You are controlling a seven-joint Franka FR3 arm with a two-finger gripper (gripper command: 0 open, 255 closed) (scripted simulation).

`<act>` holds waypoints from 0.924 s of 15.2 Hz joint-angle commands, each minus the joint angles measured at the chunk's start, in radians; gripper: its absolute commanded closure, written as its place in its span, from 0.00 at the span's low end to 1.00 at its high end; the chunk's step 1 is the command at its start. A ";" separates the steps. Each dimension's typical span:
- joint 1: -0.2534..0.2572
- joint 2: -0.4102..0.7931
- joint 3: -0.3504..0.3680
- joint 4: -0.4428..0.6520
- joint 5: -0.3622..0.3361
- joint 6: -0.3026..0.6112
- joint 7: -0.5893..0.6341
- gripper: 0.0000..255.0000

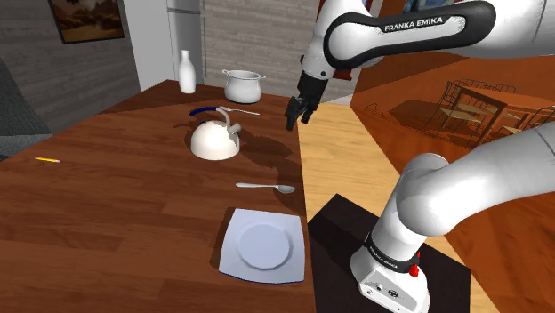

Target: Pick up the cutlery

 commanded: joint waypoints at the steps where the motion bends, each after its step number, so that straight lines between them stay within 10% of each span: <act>1: 0.026 0.031 -0.017 -0.040 0.014 0.079 -0.046 0.00; 14: 0.301 0.376 -0.154 -0.186 0.236 0.591 -0.423 0.00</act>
